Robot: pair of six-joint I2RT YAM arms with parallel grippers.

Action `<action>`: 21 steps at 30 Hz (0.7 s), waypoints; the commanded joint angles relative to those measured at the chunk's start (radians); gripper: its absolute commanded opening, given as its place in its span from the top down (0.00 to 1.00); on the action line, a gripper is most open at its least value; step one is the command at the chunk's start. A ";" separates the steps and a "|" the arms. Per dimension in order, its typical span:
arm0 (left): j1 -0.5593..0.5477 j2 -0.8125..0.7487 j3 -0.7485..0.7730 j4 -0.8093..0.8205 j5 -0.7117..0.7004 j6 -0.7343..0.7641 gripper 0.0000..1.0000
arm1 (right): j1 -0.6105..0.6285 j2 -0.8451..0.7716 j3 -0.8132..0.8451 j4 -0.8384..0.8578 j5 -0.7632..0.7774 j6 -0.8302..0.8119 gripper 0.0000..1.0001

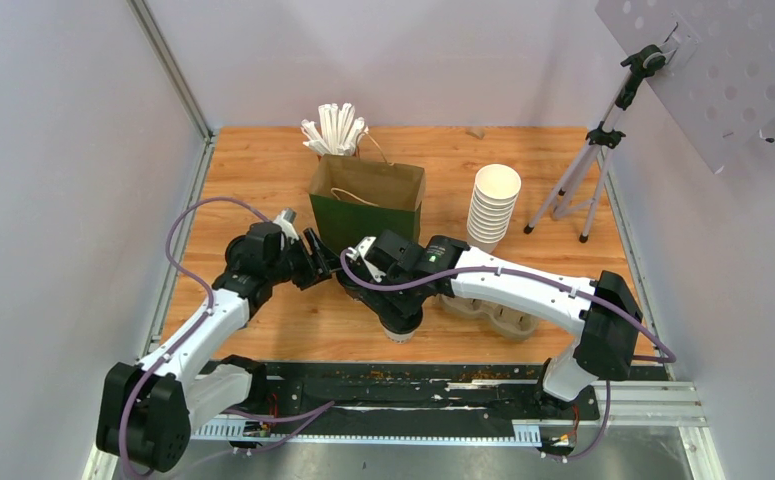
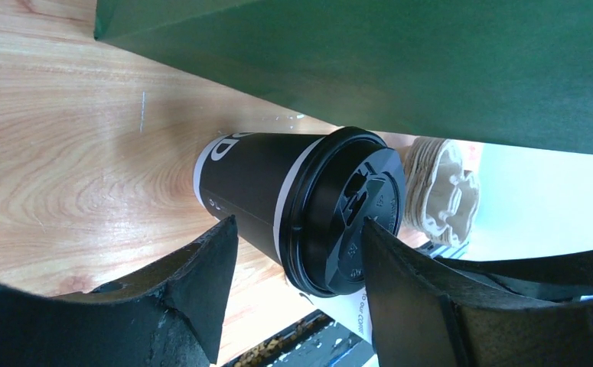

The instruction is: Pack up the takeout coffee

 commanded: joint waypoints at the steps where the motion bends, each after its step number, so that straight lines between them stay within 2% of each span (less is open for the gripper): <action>1: -0.017 0.006 -0.003 0.037 0.005 0.029 0.33 | -0.006 -0.012 -0.004 0.026 -0.004 0.006 0.24; 4: -0.023 0.015 -0.006 0.044 0.004 0.030 0.34 | -0.008 -0.011 -0.007 0.027 -0.008 0.005 0.24; 8: -0.025 0.019 0.006 0.036 0.008 0.037 0.43 | -0.010 -0.009 -0.007 0.026 -0.008 0.003 0.24; 18: -0.026 -0.016 0.126 -0.203 -0.081 0.110 0.66 | -0.014 -0.011 -0.008 0.028 -0.010 -0.002 0.24; 21: -0.026 -0.034 0.139 -0.245 -0.100 0.121 0.70 | -0.013 -0.014 -0.008 0.028 -0.010 -0.001 0.24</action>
